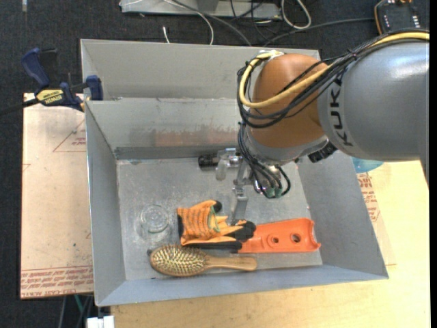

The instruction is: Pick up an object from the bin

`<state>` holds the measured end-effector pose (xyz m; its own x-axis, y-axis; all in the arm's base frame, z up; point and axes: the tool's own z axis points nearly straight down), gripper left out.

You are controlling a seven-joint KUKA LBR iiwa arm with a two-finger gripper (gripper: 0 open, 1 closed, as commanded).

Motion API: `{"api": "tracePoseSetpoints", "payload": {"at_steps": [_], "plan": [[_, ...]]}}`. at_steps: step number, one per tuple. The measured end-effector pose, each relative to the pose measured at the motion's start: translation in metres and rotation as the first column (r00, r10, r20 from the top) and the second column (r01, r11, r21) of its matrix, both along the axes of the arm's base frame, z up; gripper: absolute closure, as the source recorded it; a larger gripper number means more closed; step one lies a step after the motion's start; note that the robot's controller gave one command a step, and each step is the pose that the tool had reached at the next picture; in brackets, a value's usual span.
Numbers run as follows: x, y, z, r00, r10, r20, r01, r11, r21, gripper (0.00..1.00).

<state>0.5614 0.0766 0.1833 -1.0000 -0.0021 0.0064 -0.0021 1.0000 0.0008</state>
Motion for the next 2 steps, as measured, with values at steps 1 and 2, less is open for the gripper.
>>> {"api": "tracePoseSetpoints", "payload": {"at_steps": [1, 2], "plan": [[0.002, -0.001, 0.004, 1.0, -0.003, 0.007, 0.003, 1.0, 0.0, 0.0], [-0.016, -0.002, -0.113, 0.992, 0.124, 0.006, -0.124, 0.992, 0.002, 0.0]]}}
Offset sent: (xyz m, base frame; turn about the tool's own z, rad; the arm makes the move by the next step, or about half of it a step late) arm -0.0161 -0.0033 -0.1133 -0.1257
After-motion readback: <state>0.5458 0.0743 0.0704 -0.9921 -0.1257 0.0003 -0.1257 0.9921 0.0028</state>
